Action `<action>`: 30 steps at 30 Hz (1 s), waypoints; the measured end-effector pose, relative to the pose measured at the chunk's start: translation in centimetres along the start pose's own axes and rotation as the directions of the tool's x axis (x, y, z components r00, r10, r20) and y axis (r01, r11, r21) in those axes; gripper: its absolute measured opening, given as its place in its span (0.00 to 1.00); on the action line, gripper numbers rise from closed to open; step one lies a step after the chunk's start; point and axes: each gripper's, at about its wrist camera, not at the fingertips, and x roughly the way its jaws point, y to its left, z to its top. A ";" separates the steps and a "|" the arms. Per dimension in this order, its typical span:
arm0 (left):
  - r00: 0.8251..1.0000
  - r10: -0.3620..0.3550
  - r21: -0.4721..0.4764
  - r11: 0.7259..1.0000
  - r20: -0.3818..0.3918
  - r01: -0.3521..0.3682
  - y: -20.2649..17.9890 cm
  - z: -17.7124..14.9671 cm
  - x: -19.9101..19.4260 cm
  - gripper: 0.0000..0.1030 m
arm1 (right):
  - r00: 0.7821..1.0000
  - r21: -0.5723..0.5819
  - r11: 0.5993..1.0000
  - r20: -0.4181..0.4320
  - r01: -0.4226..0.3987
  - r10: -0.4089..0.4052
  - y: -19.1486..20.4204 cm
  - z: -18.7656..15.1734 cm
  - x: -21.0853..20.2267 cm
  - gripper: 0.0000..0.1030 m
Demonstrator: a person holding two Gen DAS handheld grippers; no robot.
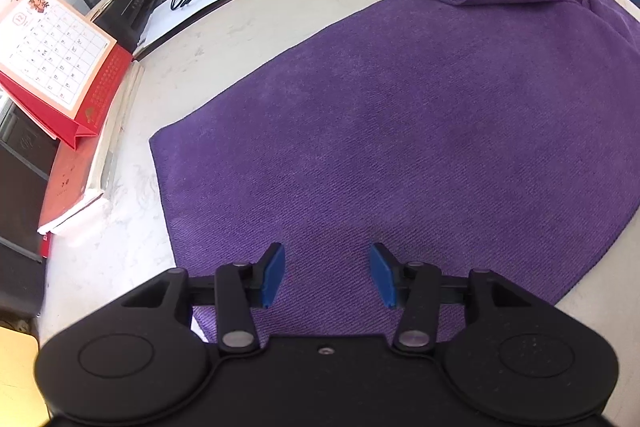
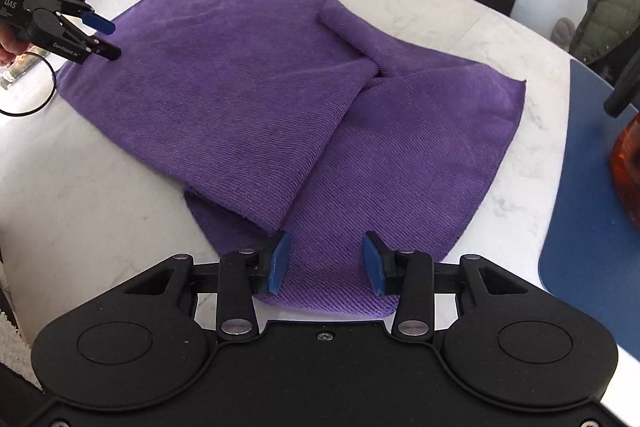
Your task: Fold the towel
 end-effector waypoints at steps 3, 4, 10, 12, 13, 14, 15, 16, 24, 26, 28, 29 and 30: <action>1.000 0.005 0.003 1.000 -0.003 -0.005 0.8 -1.0 -0.1 0.44 | 0.999 0.001 1.000 -0.035 -0.007 0.007 -1.1 -0.7 -0.4 0.38; 1.000 0.006 0.003 1.000 -0.004 -0.006 1.2 -1.4 -0.2 0.44 | 0.999 0.003 1.000 -0.046 -0.005 0.005 -1.4 -0.9 -0.6 0.38; 0.997 0.062 -0.020 0.998 -0.040 -0.063 4.1 -3.1 0.3 0.44 | 0.995 0.026 1.000 -0.097 0.015 -0.013 -3.4 -1.6 -1.3 0.38; 0.996 0.080 -0.024 0.996 -0.048 -0.081 4.9 -3.4 0.5 0.44 | 0.993 0.029 0.999 -0.120 0.021 -0.018 -3.5 -1.8 -1.4 0.38; 0.995 0.084 -0.026 0.996 -0.048 -0.085 5.2 -3.5 0.6 0.44 | 0.992 0.031 0.999 -0.126 0.024 -0.020 -3.6 -2.0 -1.4 0.38; 0.995 0.087 -0.029 0.996 -0.048 -0.089 5.5 -3.6 0.6 0.44 | 0.992 0.035 0.999 -0.127 0.025 -0.021 -3.6 -2.2 -1.3 0.38; 0.995 0.089 -0.031 0.995 -0.047 -0.090 5.7 -3.7 0.6 0.44 | 0.991 0.039 0.999 -0.129 0.027 -0.022 -3.7 -2.4 -1.3 0.38; 0.995 0.090 -0.034 0.995 -0.046 -0.092 5.8 -3.8 0.6 0.44 | 0.991 0.042 0.999 -0.134 0.029 -0.023 -3.7 -2.4 -1.3 0.38; 0.992 0.119 -0.061 0.991 -0.051 -0.122 5.8 -4.1 0.4 0.44 | 0.985 0.071 0.997 -0.167 0.042 -0.030 -3.5 -2.3 -0.7 0.38; 0.991 0.125 -0.072 0.989 -0.050 -0.128 5.8 -4.3 0.4 0.44 | 0.985 0.077 0.996 -0.171 0.045 -0.031 -3.4 -2.3 -1.0 0.38; 0.990 0.131 -0.083 0.987 -0.049 -0.135 5.9 -4.4 0.3 0.44 | 0.984 0.086 0.995 -0.173 0.047 -0.032 -3.4 -2.2 -1.4 0.38; 0.990 0.134 -0.089 0.986 -0.049 -0.138 5.9 -4.5 0.3 0.44 | 0.984 0.091 0.995 -0.173 0.050 -0.034 -3.3 -2.2 -1.3 0.38; 0.989 0.137 -0.094 0.985 -0.048 -0.141 5.9 -4.6 0.3 0.44 | 0.985 0.095 0.994 -0.171 0.052 -0.035 -3.3 -2.1 -1.3 0.38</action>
